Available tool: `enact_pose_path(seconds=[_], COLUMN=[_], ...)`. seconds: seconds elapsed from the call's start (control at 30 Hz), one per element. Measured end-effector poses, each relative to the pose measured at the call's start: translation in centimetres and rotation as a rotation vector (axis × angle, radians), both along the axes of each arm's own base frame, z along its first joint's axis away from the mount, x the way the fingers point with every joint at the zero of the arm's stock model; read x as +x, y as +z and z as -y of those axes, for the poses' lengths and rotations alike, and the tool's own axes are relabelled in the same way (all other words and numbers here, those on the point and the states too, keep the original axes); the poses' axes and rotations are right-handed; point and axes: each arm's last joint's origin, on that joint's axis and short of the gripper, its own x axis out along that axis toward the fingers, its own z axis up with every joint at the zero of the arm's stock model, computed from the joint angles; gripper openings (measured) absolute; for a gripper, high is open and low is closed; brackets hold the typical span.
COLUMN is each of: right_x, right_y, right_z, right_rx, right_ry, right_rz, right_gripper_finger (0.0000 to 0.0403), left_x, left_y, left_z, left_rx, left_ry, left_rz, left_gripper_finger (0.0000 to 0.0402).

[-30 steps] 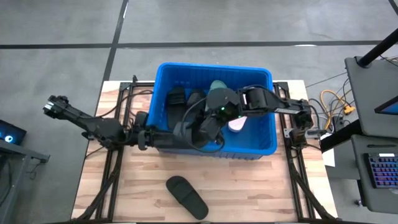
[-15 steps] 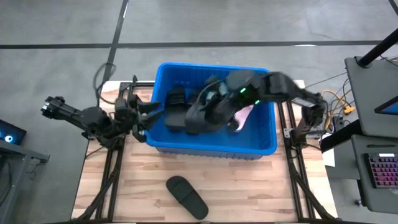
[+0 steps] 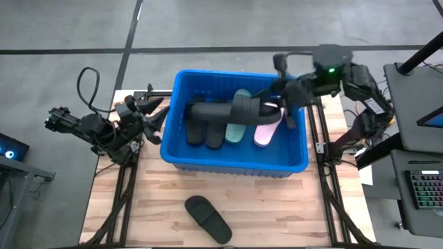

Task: Pick and place slides into bin
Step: Put the top black slide into the blue bin

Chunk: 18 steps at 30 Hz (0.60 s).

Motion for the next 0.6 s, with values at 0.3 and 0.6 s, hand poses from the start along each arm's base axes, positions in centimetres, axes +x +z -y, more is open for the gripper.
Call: enact_pose_path(seconds=[0.3, 0.6], right_x=[-1.8, -2.1], right_y=[-0.3, -6.0], right_z=[-0.2, -0.7], right_rx=[0.34, 0.382], right_ry=[-0.091, -0.245], right_rz=[0.065, 0.109], right_gripper_finger=[0.0009, 0.0009], left_x=[-0.2, -0.2], left_y=[-0.1, -0.3], left_z=[-0.2, -0.2], left_rx=[0.008, 0.006], left_ry=[0.062, 0.072], left_rz=[-0.035, -0.044], left_gripper_finger=[0.0194, 0.0194])
